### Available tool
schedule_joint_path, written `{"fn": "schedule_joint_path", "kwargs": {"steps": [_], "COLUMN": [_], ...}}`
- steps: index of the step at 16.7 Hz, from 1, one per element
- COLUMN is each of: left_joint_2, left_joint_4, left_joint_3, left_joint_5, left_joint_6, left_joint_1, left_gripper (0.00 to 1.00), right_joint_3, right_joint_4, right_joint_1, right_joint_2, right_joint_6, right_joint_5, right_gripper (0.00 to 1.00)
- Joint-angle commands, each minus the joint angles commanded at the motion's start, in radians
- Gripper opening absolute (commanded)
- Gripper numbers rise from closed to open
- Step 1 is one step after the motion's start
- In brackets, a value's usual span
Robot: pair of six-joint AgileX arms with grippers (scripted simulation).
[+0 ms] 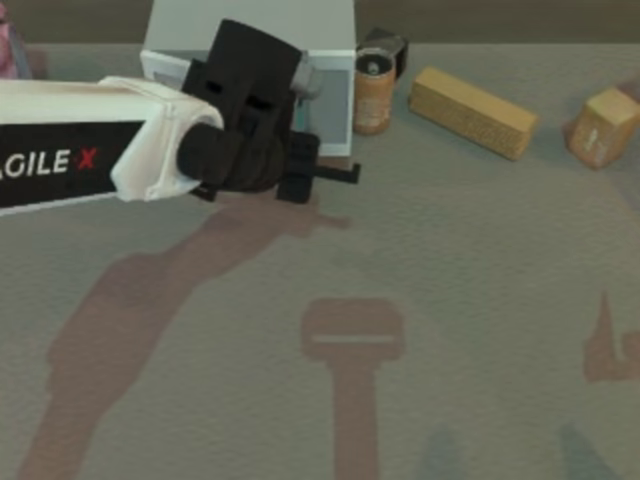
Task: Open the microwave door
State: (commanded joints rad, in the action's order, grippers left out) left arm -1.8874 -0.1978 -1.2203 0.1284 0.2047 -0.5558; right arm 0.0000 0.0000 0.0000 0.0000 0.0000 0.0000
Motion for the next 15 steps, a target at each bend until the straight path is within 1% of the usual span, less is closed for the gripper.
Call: {"fn": "schedule_joint_path", "kwargs": {"steps": [6,15], "left_joint_2": [0.028,0.029], "left_joint_4": [0.015,0.016], "left_joint_3": [0.039,0.042], "left_joint_5": [-0.029,-0.031], "left_joint_6": [-0.048,-0.052], "left_joint_1": [0.021,0.022], "left_gripper": [0.00,0.00], "right_joint_3": [0.000,0.000], "right_joint_4": [0.000,0.000], "right_joint_1": [0.000,0.000], "right_joint_2": [0.000,0.000], "right_joint_6": [0.000,0.000], "right_joint_5": [0.000,0.000], "right_gripper": [1.00,1.00]}}
